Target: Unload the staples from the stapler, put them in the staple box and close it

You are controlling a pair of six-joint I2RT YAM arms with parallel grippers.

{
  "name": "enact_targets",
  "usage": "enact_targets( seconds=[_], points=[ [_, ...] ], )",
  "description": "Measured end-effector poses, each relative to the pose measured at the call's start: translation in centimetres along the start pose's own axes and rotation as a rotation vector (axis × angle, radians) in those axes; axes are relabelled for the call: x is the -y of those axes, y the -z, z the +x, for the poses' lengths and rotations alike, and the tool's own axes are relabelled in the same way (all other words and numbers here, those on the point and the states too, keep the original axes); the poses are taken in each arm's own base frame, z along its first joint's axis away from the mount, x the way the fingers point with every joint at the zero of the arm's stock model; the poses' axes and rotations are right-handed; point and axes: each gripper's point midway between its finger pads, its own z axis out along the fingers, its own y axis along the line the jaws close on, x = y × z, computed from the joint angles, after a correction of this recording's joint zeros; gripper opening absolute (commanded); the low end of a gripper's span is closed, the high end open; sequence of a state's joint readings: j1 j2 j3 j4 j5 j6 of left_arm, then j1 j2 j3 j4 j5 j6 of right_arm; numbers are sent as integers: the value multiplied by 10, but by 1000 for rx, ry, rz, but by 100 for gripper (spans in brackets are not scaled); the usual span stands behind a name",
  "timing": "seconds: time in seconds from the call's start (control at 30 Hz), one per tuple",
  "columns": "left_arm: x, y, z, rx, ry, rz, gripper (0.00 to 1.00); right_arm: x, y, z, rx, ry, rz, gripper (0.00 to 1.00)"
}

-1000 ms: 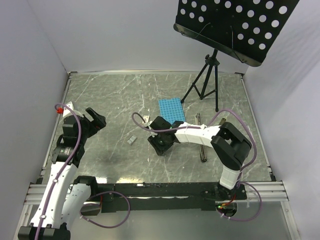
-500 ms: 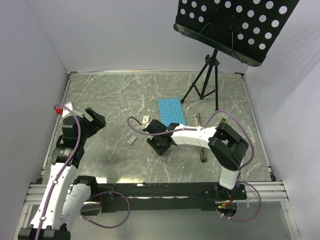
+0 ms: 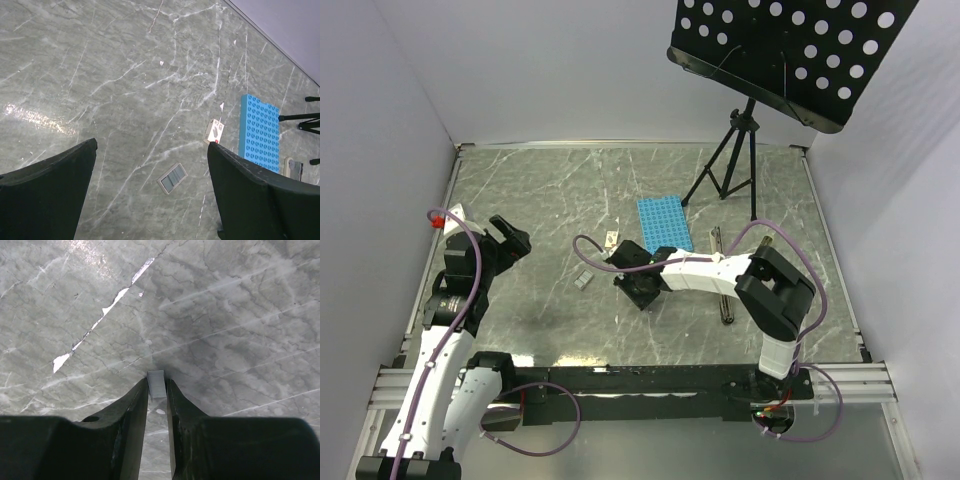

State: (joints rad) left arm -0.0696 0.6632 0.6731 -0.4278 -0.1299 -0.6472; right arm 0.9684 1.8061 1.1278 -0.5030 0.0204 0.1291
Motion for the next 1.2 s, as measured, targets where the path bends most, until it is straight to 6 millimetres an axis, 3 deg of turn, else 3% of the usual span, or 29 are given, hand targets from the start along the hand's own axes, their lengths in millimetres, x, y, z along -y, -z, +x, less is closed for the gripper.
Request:
enact_targets(
  seconds=[0.27,0.47,0.73,1.03,1.2],
  points=[
    [-5,0,-2,13,-14,-26,97,-1,0,-5,-4,1,-2,26],
    [-7,3,-8,43,-23,-34,97,-6,-1,-20,17,1,-17,25],
    [-9,5,-11,59,-22,-42,96,-17,6,-69,103,17,-51,24],
    [-13,9,-18,95,-17,-60,97,-27,-1,-123,166,44,-81,24],
    [-15,11,-21,116,-13,-75,98,-32,-4,-142,196,51,-97,24]
  ],
)
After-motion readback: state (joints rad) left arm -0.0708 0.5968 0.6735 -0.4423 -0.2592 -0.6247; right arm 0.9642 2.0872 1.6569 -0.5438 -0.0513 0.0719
